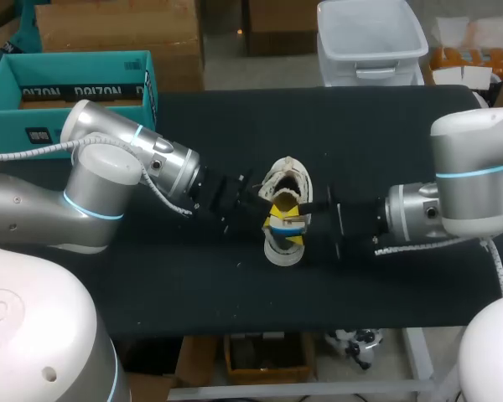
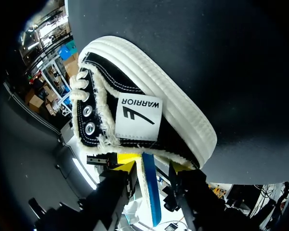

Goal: Open the shoe tongue, take the insole out of the shoe, put the insole back into the shoe, and pack the shoe into the shoebox

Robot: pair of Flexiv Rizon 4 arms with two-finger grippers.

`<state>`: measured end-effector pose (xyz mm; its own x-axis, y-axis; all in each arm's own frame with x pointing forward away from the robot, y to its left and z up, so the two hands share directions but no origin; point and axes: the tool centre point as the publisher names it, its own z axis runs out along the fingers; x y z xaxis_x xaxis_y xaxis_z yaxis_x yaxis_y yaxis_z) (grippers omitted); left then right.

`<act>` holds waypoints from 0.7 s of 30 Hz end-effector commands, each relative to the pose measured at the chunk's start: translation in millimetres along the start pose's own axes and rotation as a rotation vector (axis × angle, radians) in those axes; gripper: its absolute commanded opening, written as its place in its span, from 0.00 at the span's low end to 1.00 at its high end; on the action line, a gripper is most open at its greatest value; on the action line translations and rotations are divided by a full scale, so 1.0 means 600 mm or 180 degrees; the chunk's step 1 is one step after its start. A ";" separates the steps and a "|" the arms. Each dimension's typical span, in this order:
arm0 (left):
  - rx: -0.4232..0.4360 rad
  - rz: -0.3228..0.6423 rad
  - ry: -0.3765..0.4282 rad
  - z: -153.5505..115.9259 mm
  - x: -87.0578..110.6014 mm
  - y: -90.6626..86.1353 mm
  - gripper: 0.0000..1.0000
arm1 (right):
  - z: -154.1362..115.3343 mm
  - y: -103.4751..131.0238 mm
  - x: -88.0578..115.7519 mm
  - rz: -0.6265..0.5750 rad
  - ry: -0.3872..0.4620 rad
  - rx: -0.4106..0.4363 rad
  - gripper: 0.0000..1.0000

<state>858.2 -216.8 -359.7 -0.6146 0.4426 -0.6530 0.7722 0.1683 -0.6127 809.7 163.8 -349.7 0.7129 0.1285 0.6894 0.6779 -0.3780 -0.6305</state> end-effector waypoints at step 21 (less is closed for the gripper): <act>0.0046 0.0320 -0.0095 -0.007 0.018 -0.069 0.35 | -0.014 -0.008 -0.010 -0.0083 0.0067 -0.0063 0.00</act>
<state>836.7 -219.5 -346.4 -0.5427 0.4493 -0.7096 0.8179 0.0905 -0.5682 799.3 158.7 -345.2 0.6930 0.1243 0.7101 0.6901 -0.3994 -0.6035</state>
